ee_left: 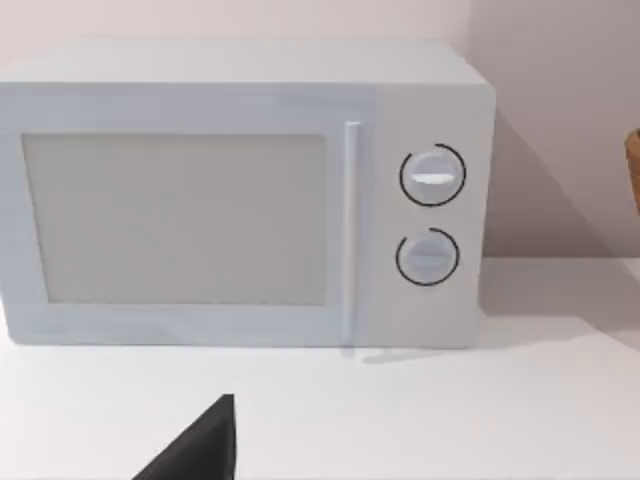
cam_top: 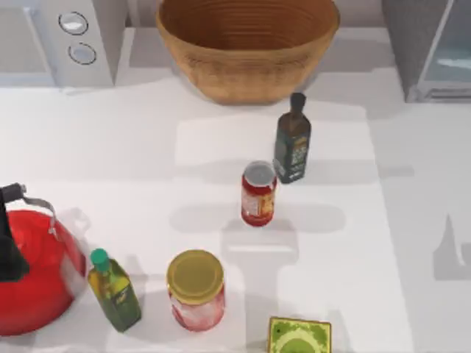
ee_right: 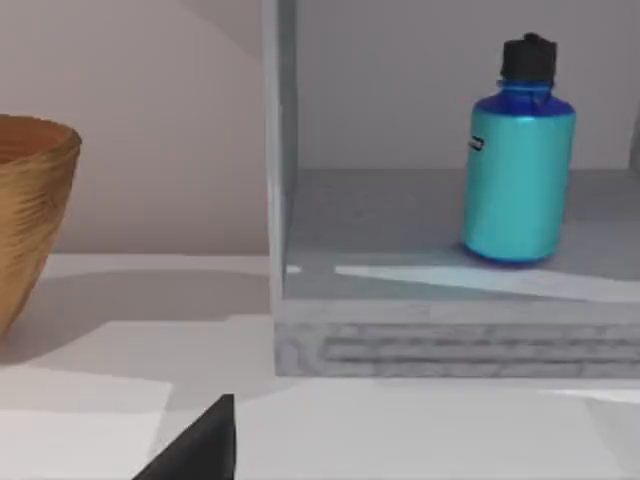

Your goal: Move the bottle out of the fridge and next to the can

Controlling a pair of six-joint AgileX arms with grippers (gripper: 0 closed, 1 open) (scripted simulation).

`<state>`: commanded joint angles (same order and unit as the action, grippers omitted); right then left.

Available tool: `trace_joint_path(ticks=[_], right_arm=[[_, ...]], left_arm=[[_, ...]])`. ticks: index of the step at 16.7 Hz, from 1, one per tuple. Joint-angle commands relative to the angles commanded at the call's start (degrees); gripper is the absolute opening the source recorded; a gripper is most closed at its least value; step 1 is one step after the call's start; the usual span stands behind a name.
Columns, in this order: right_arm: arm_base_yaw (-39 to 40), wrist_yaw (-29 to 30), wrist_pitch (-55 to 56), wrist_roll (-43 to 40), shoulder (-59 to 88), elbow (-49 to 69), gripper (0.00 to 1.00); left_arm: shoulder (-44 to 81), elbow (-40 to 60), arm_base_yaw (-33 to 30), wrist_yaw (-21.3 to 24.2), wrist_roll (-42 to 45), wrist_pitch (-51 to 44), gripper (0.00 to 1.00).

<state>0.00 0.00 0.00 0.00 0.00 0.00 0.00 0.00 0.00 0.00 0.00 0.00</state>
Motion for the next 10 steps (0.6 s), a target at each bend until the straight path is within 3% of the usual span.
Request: trace_joint_path(ticks=[5,10], right_arm=[[-0.60,-0.43,2.90,0.04,3.55,2.62,1.00],[-2.95,-2.60,14.85,0.29,21.65,13.33,1.00]], left_arm=[[0.00,0.00,0.00,0.00,0.00,0.00,1.00],[0.00,0.00,0.00,0.00,0.00,0.00,1.00]])
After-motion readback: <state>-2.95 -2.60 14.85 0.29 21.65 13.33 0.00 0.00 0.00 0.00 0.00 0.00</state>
